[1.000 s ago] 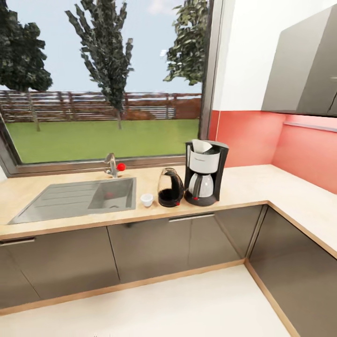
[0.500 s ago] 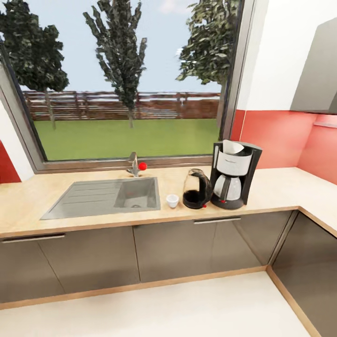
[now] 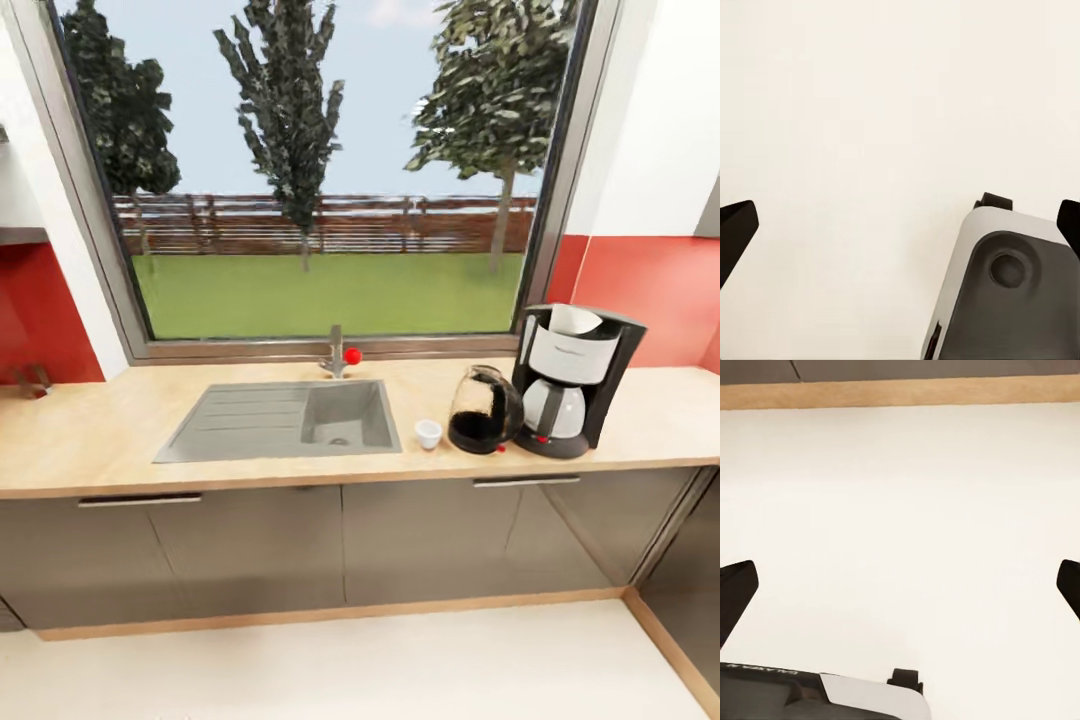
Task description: Set up a coffee station on the kitchen countertop: keep the coffee maker on the countertop, move the bottle of coffee from the kitchen shelf to the counter next to the coffee maker, place a paper coffee filter on top of the coffee maker, put the saucer next to the coffee maker with the coffee cup on the saucer, and place the electric kettle next to the coffee maker.
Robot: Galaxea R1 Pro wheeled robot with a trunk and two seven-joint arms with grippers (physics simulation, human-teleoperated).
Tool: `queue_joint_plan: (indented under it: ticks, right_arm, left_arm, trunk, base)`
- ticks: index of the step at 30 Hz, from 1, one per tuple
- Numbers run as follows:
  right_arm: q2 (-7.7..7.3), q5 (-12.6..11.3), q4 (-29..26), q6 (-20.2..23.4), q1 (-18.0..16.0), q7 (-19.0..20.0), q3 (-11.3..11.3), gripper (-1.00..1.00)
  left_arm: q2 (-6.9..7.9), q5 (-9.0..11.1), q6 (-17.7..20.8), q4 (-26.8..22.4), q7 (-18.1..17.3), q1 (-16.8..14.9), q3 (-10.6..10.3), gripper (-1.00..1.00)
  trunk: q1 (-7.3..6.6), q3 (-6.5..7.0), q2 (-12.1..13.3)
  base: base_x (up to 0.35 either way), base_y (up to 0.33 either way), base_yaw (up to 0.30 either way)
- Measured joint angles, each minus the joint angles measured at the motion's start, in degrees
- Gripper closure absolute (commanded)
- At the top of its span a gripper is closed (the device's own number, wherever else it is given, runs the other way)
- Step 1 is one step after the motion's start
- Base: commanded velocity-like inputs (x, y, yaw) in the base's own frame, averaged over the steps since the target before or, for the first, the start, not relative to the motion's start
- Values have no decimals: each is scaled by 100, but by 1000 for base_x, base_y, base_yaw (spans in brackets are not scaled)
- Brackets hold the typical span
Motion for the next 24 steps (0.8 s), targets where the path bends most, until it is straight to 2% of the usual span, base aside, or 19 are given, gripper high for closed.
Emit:
queue_joint_plan:
  ticks: [9,24]
  right_arm:
    - [0,0,0,1,0,0,-1,-100]
    - [0,0,0,4,0,0,-2,-100]
  left_arm:
    - [20,7,0,0,-5,19,10,-100]
    - [35,7,0,0,-4,24,10,-100]
  trunk:
    - [-1,0,-1]
    - [-1,0,-1]
  base:
    - [98,332,276]
    - [214,288,278]
